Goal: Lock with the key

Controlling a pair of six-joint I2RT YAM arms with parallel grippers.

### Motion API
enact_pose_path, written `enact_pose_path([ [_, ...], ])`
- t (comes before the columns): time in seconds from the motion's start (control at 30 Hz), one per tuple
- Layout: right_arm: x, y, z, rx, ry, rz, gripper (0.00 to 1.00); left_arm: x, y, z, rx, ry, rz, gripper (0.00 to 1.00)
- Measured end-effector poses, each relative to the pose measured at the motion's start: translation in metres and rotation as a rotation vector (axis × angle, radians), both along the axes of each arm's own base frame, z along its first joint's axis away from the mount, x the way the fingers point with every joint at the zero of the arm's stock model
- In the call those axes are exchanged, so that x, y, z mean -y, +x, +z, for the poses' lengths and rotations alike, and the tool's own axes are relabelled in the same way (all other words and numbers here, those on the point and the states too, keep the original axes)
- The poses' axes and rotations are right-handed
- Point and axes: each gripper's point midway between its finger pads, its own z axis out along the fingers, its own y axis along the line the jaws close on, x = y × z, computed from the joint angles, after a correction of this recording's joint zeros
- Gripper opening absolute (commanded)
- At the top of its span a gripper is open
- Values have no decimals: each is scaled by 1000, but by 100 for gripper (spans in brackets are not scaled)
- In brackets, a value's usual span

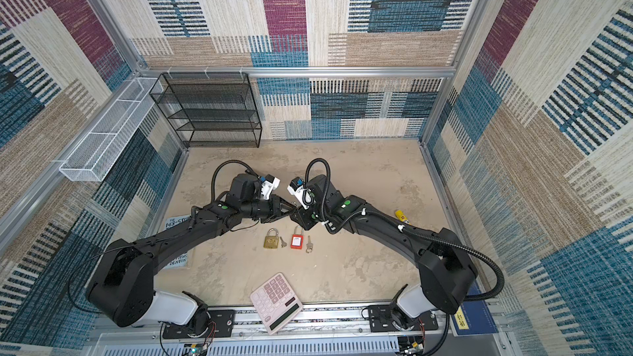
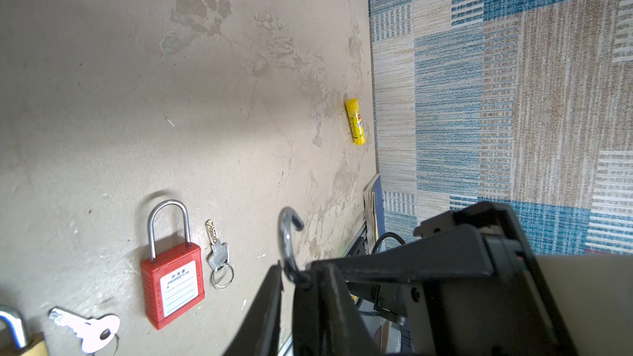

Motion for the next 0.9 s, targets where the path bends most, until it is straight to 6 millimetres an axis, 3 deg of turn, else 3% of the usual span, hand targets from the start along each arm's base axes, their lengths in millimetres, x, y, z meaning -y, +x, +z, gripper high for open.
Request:
enact_pose_path([
  [0.23, 0, -1, -3, -13, -4, 2, 29, -1, 1, 4, 11, -11, 5, 1],
  [0.47, -1, -1, -3, -11, 0, 3, 27, -2, 2, 5, 16, -8, 16, 0],
  [0.6, 0, -2, -1, -1, 5, 5, 28, -2, 2, 5, 14, -9, 16, 23],
  [0.67, 0, -2, 1, 8, 10, 8, 28, -2, 3, 4, 10, -7, 18, 30],
  [0.83, -2, 0, 4, 25, 21, 14, 28, -1, 2, 2, 3, -6, 14, 33],
  [0.9, -3, 0, 4, 27, 21, 18, 28, -1, 1, 2, 1, -6, 13, 29],
])
